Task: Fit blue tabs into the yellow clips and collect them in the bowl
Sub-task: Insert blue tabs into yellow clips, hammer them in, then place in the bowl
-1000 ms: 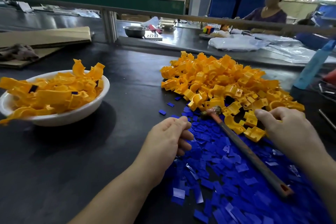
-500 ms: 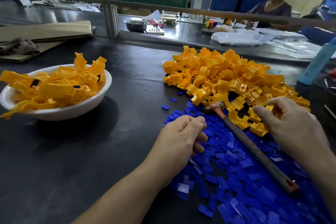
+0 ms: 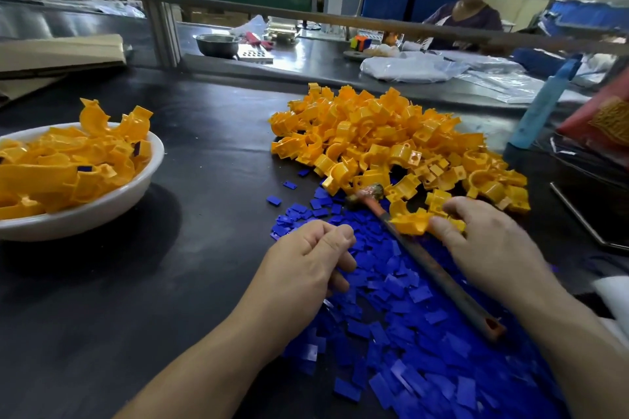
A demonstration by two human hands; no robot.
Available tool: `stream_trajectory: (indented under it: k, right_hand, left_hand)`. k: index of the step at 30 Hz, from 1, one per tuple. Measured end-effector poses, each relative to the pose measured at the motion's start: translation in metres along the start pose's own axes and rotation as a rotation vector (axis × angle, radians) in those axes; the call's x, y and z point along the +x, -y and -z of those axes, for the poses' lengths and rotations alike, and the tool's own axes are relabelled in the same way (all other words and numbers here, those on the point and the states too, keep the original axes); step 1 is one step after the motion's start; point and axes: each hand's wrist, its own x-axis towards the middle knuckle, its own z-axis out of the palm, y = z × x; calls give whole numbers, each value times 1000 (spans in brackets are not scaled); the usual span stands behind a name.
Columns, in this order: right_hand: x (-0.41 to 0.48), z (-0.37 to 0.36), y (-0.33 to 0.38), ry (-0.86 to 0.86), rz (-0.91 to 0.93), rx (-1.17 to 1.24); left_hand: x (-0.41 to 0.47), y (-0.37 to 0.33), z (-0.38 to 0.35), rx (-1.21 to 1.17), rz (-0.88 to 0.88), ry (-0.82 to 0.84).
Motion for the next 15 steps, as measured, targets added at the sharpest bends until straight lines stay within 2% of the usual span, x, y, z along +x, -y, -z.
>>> stream_trajectory:
  k: [2,4,9,15]
  right_hand:
    - [-2,0,0,95,0,-129]
    - [-5,-3,-1,122,36,-152]
    - [-7,-12,-1,52,78,-68]
    - [-5,-13,-1,31,49,-85]
  left_hand:
    - [1,2,0,16,1,-4]
    - [2,3,-1,33,1,-1]
    - [0,2,-1,65,7,17]
    - [1,4,-1,85,11,25]
